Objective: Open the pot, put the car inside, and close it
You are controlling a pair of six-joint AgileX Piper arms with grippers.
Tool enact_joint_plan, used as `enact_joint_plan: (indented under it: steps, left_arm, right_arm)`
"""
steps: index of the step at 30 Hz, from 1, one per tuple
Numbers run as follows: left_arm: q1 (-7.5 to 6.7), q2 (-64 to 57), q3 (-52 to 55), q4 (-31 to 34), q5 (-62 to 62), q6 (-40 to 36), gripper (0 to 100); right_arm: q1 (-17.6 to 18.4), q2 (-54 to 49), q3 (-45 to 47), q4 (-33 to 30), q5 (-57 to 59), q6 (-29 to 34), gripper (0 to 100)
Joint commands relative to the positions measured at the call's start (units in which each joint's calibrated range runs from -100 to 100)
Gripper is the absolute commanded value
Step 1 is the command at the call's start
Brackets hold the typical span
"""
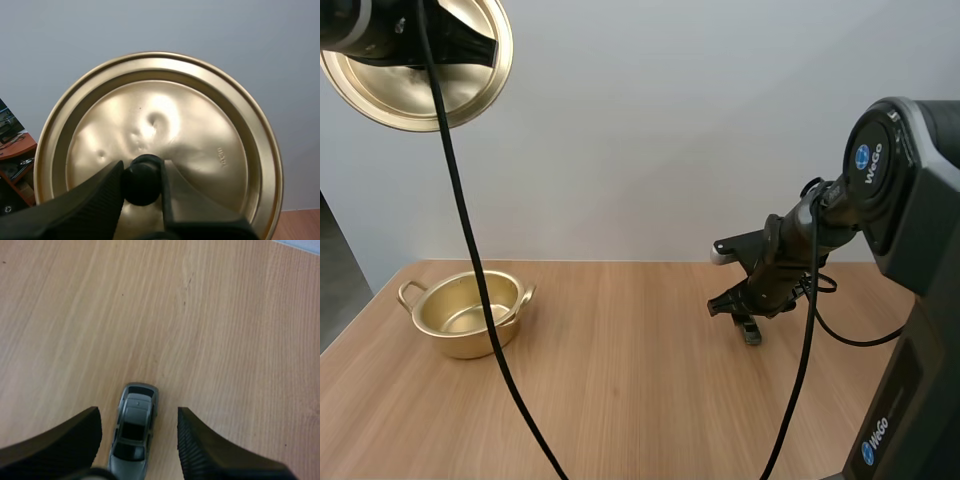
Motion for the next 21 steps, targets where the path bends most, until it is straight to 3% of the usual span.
enact_joint_plan:
  steps: [1,4,6,7,9,16,21]
  left_arm:
    - [0.00,0.0,0.0,0.0,0.0,0.0,0]
    - [0.00,0.0,0.0,0.0,0.0,0.0,0]
    - [0.00,0.0,0.0,0.0,0.0,0.0,0]
    - [0.00,0.0,0.0,0.0,0.0,0.0,0]
    - [0.00,0.0,0.0,0.0,0.0,0.0,0]
    - [0.00,0.0,0.0,0.0,1.3,0.3,0]
    - [0.00,-0.9,0.0,-1.0,-0.3,0.0,0]
  right_arm:
    - [0.0,0.8,0.0,0.0,-0.4,-0.7,73]
    - [0.0,2.3,0.0,-0.1,-1.7,-1.5,69]
    - [0.0,3.4,0.0,-0.5,-2.3,-1.9,59]
    - [0.0,3.7,0.0,-0.5,-2.3,-1.9,45]
    - [0.0,4.3,0.0,-0.5,-2.7,-3.1,0]
    - [0.0,3.8,-0.8,0.1,-6.8,-6.3,0]
    - [0.6,-1.3,-6.7,1.8,-2.6,-6.8,0]
